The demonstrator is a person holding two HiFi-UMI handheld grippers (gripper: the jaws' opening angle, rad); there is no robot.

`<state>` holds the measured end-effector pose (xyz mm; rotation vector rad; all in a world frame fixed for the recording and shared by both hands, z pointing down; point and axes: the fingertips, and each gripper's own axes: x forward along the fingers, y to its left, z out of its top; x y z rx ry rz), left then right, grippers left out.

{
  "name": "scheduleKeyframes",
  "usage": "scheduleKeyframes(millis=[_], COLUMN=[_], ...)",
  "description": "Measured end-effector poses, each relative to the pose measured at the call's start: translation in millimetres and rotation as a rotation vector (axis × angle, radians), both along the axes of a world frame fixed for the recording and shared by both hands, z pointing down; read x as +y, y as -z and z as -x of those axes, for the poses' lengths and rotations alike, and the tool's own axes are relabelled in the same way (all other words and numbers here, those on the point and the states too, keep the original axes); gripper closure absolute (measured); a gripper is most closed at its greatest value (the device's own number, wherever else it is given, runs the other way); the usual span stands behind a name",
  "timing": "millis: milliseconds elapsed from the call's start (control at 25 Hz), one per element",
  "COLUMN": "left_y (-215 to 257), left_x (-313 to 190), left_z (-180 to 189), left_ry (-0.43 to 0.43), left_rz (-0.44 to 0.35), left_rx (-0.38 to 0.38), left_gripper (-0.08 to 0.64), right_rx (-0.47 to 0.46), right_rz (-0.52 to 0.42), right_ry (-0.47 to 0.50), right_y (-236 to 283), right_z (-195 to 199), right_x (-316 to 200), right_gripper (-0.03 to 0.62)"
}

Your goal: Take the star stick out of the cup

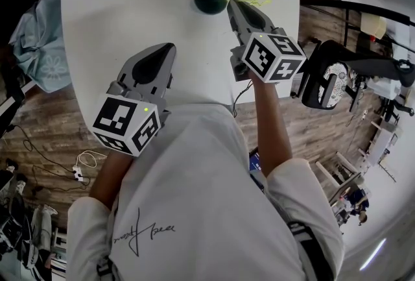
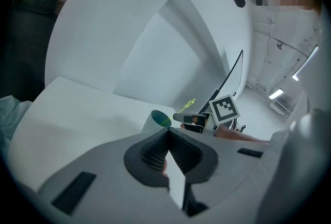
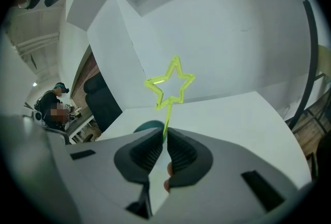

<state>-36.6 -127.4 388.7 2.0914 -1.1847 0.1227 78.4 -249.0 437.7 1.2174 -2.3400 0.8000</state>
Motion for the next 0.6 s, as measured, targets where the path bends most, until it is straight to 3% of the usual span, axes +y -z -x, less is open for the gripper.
scheduleKeyframes(millis=[600], left_y=[3.5], left_x=[2.3], left_z=[1.5], left_ry=[0.010], left_rz=[-0.010], left_rx=[0.012], left_gripper=[0.555], right_rx=[-0.017], right_rz=[-0.006], right_ry=[-0.013], right_y=[6.4], right_z=[-1.8], right_x=[1.1], right_gripper=[0.571])
